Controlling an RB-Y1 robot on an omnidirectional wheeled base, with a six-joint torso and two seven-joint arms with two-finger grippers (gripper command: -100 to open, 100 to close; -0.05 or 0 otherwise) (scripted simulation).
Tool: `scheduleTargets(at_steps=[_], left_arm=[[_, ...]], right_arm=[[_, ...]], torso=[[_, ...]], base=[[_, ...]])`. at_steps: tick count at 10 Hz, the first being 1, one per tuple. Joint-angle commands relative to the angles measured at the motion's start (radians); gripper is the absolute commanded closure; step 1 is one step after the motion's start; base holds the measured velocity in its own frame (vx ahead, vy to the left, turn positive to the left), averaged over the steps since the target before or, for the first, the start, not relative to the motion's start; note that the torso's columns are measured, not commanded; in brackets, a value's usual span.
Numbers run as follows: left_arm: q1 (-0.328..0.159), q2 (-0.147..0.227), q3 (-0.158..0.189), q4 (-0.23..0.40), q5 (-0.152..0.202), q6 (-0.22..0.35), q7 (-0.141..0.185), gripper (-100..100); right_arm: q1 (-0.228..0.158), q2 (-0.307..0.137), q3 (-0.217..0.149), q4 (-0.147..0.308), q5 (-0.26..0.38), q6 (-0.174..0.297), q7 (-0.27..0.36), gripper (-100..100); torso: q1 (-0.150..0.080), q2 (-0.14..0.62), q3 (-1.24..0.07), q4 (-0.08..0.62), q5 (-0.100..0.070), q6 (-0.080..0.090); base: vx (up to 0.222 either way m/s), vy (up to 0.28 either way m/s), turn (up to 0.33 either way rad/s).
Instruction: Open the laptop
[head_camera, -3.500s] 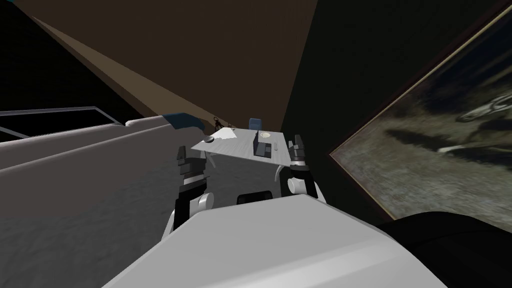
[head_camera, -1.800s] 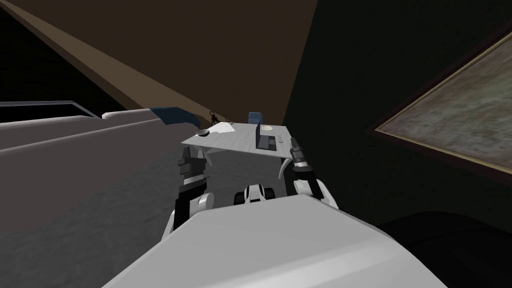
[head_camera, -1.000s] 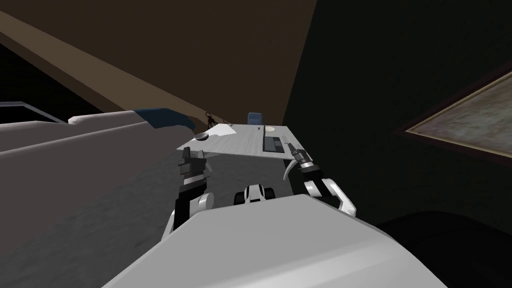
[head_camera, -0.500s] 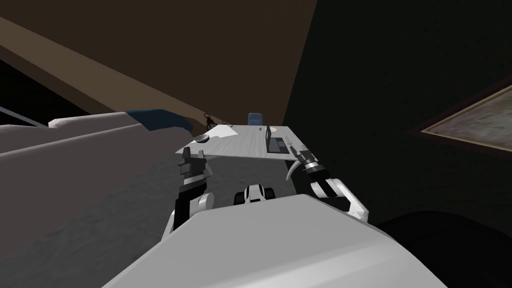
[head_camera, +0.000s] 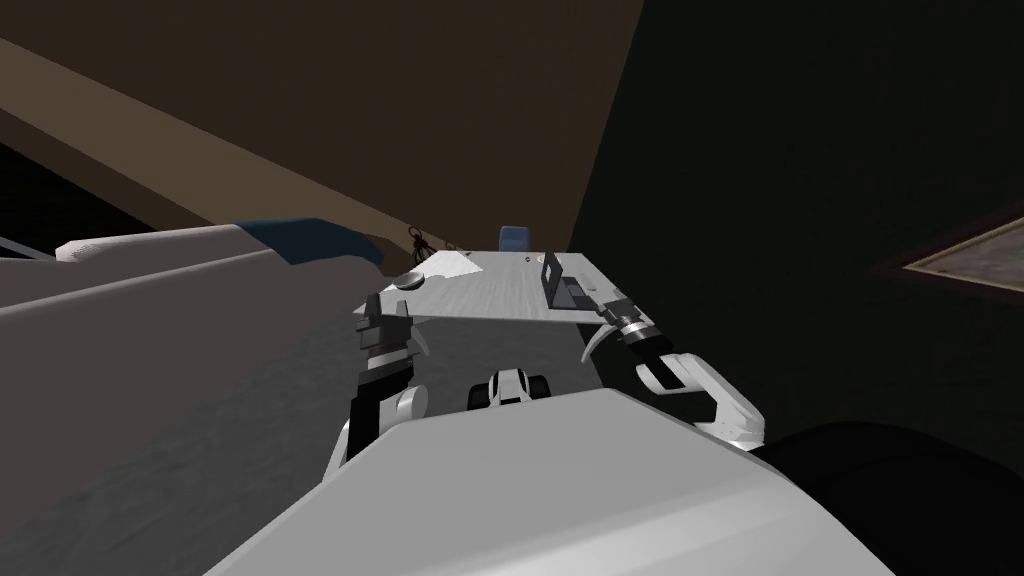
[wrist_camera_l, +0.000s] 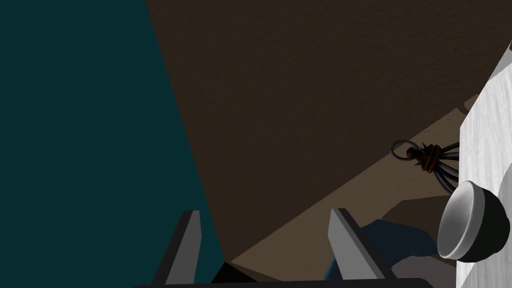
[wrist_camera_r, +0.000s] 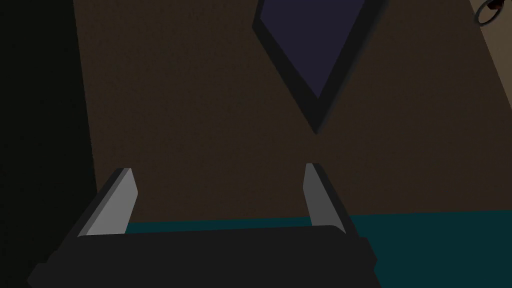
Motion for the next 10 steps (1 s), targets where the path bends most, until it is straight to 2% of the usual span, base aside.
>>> scheduleTargets(at_steps=[1, 10], left_arm=[[0.000, 0.000, 0.000, 0.000, 0.000, 0.000, 0.000, 0], [0.000, 0.000, 0.000, 0.000, 0.000, 0.000, 0.000, 0]], right_arm=[[0.003, -0.055, -0.028, 0.032, 0.052, 0.031, 0.063, -100], [0.008, -0.203, -0.091, 0.126, 0.181, 0.128, 0.238, -100]], torso=[[0.002, 0.001, 0.001, 0.000, 0.000, 0.000], [0.002, 0.000, 0.000, 0.000, 0.001, 0.000]], base=[[0.083, 0.209, -0.012], [0.093, 0.167, 0.006]])
